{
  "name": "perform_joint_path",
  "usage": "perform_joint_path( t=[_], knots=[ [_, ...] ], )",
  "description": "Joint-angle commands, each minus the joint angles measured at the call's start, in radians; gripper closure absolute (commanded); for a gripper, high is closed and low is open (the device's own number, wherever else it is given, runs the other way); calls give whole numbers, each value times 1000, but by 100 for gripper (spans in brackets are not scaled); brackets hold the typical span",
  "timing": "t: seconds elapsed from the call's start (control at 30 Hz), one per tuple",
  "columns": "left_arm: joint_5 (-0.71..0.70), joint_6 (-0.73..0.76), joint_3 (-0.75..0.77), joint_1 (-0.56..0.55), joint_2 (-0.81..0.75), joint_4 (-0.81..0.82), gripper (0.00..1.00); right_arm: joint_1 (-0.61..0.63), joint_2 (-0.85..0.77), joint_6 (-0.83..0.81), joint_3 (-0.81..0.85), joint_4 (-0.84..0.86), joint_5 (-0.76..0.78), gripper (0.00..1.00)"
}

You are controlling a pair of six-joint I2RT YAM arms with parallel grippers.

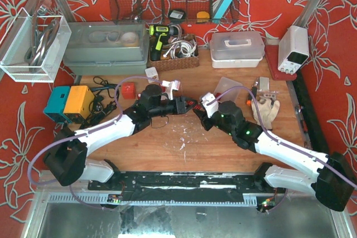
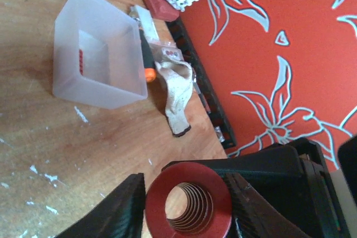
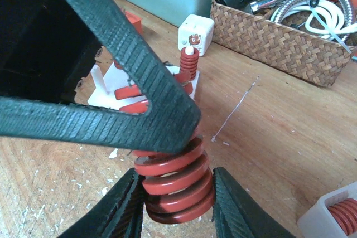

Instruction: Install the large spring

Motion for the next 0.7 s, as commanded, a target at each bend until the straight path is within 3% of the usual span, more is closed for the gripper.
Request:
perform_joint_path(
  t=[0.0,0.13,0.23,0.5,0.67],
  knots=[
    [-5,-2,16,3,-1,22,63,17,6,-18,3,46,-3,97],
    [-7,6,11,4,-4,22,82,20,9,-21,2,47,-5,95],
    [-27,17,1,4,-16,21,91,20,16,-21,4,47,-6,89],
    [-128,99,-13,4,-76,-24,100,20,31,-13,8,41,17,47],
    [-297,202,-24,4,-135,-120,100,20,11,-1,-12,57,69,15]
  ],
)
